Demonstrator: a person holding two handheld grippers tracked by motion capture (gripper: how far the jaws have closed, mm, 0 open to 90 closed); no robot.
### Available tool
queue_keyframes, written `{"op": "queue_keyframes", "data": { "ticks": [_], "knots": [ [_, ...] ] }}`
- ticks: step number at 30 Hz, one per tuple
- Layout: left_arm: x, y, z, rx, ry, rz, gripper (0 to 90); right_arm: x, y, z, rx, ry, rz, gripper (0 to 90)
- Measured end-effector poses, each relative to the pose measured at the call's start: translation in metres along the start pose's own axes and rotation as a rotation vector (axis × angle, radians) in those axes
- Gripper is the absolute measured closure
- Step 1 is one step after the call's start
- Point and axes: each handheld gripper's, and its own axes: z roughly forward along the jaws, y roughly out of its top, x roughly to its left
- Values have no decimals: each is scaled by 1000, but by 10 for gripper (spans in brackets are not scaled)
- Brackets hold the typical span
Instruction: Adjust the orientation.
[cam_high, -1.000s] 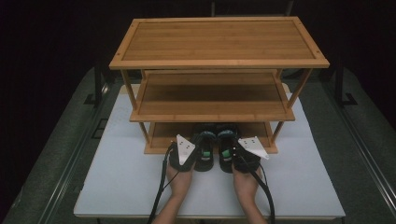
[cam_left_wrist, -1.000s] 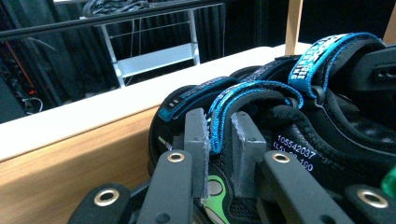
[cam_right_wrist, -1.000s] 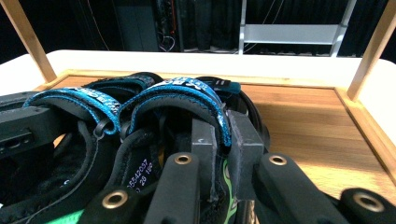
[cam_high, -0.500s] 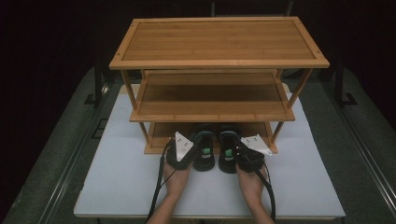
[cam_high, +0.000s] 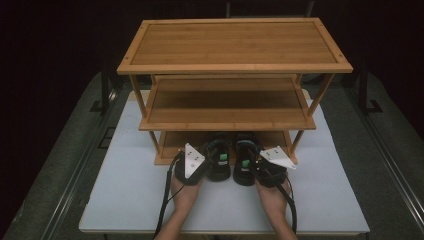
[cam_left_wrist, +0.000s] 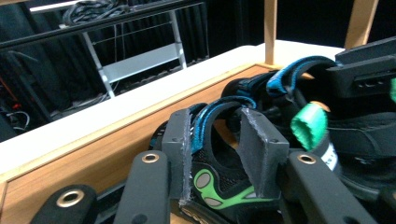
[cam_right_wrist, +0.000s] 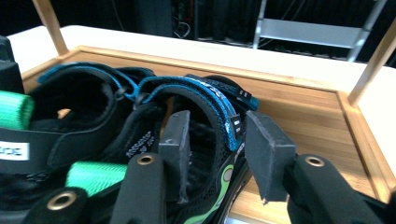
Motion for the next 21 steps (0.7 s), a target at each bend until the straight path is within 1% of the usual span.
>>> {"op": "queue_keyframes", "data": {
  "ticks": [1, 7, 8, 10, 12, 16, 21],
  "knots": [
    [0, 0, -2, 0, -7, -2, 626, -1, 0, -2, -4, 0, -8, 590],
    [-5, -3, -14, 10, -30, -9, 605, -5, 0, -15, -9, 31, -1, 564],
    [-6, -4, -16, 13, -34, -9, 604, -5, 0, -17, -11, 33, -7, 558],
    [-7, -5, -19, 15, -35, -10, 597, -6, -1, -22, -16, 49, -12, 541],
    [-8, -6, -22, 20, -44, -24, 586, -7, -1, -26, -17, 58, -18, 532],
    [-11, -7, -28, 19, -50, -25, 573, -7, -2, -33, -16, 84, -26, 498],
    [-15, -11, -33, 29, -62, -28, 561, -6, -5, -40, -10, 109, -24, 471]
  ]
}}
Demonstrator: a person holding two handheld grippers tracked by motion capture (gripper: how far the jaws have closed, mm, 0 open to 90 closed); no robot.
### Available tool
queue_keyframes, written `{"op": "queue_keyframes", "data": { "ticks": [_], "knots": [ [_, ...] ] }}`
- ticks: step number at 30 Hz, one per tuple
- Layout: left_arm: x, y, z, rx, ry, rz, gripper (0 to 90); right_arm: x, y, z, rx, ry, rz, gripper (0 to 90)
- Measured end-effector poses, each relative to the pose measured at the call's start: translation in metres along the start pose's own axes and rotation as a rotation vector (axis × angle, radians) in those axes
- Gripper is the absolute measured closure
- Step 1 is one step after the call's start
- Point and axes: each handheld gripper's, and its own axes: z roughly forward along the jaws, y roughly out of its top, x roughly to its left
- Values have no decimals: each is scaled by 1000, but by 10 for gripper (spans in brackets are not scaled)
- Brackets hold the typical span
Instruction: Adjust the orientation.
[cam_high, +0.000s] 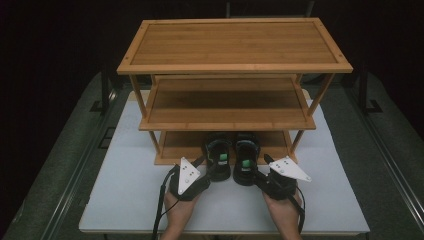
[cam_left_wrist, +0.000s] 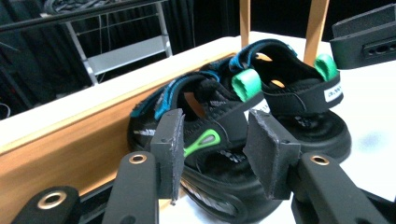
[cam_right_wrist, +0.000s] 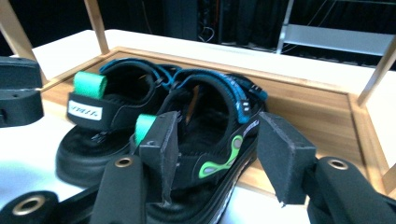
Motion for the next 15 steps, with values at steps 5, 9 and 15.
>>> {"op": "queue_keyframes", "data": {
  "ticks": [5, 9, 15],
  "knots": [
    [-1, -4, -3, 8, -1, -6, 540, 0, -5, -5, 2, 8, 0, 449],
    [-3, -6, -4, 11, -9, -10, 519, -1, -10, -8, 10, 20, 4, 424],
    [-6, -11, -2, 28, -24, -21, 489, -1, -17, -11, 26, 43, 4, 384]
  ]
}}
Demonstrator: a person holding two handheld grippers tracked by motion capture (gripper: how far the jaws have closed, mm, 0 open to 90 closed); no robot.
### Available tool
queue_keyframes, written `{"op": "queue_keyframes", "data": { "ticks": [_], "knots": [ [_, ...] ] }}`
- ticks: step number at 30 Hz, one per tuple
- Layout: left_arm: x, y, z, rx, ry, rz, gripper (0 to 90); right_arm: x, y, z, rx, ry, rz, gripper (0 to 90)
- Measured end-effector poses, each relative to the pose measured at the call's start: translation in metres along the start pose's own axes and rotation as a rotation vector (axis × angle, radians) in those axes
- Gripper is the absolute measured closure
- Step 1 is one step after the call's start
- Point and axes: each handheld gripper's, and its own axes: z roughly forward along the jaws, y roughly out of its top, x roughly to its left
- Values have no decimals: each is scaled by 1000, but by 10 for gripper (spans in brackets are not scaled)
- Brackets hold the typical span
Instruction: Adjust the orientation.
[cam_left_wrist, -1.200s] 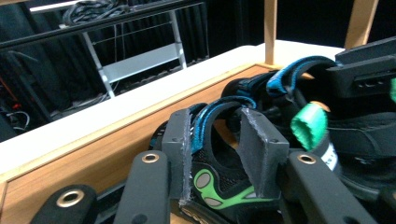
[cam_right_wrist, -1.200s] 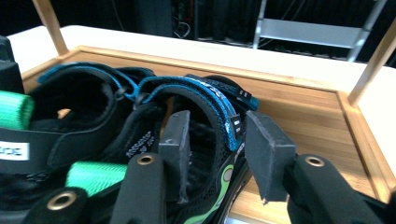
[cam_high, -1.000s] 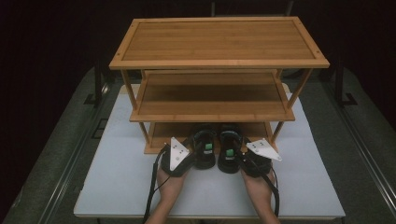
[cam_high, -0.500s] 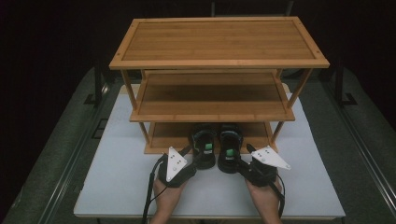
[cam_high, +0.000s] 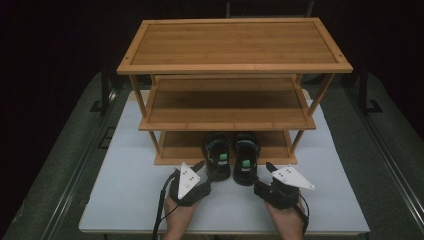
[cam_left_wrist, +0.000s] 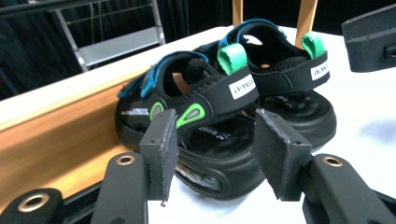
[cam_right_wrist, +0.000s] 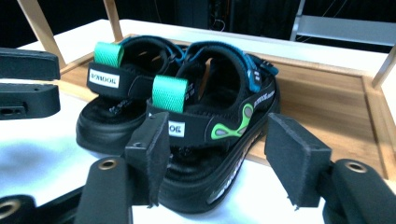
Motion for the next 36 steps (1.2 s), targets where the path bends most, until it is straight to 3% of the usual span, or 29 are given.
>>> {"op": "queue_keyframes", "data": {
  "ticks": [7, 13, 20, 28, 36],
  "knots": [
    [-2, -4, 6, 39, -20, -19, 435, -1, -8, 1, 28, 14, -13, 335],
    [-2, -5, 13, 79, -33, -27, 367, -1, -13, 8, 92, 48, 7, 296],
    [-1, -6, 21, 116, -27, -43, 305, 4, -15, 16, 145, 71, -10, 274],
    [-2, -5, 28, 144, -19, -58, 260, 7, -16, 25, 196, 38, -19, 235],
    [-4, -7, 31, 162, -37, -80, 247, 11, -17, 33, 241, 21, -10, 203]
  ]
}}
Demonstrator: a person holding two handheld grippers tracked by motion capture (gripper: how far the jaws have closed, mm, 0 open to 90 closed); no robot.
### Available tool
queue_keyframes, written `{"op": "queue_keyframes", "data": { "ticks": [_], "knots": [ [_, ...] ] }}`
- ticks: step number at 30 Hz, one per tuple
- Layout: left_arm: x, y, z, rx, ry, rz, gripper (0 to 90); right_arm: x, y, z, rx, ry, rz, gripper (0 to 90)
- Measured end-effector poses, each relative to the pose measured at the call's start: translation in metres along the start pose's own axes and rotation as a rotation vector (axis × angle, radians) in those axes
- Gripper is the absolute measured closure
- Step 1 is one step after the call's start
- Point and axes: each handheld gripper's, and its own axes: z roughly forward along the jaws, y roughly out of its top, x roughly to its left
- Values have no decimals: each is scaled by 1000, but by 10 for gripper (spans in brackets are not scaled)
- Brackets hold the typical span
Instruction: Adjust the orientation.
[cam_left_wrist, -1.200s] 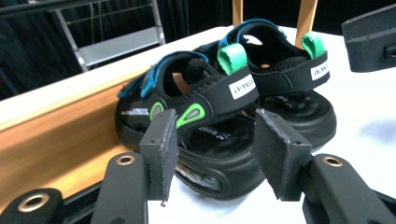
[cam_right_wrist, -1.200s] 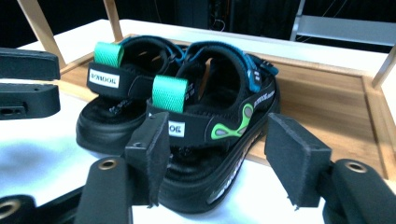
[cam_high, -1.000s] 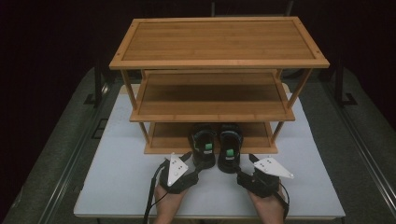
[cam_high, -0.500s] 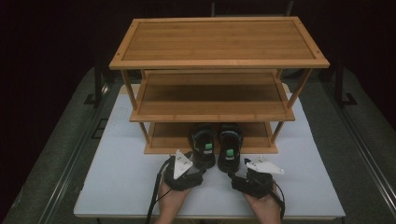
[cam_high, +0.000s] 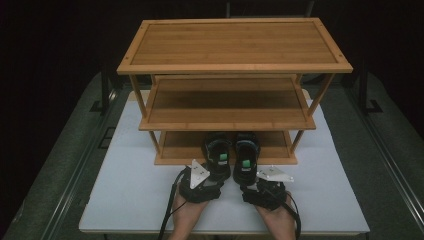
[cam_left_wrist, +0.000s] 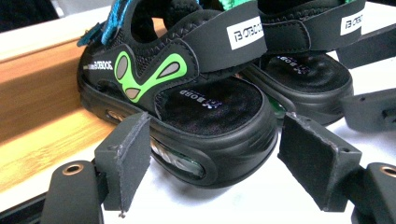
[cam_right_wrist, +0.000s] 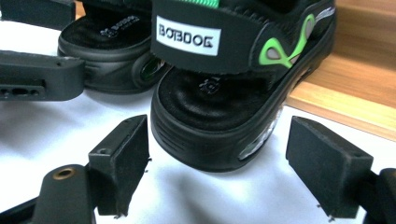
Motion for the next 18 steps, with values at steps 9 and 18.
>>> {"op": "queue_keyframes", "data": {
  "ticks": [9, 18],
  "knots": [
    [6, 1, -1, 15, -32, -9, 314, 4, 1, 13, 33, -13, -13, 224],
    [18, 1, -3, 25, -77, 1, 352, -4, 7, 2, 7, 8, -114, 286]
  ]
}}
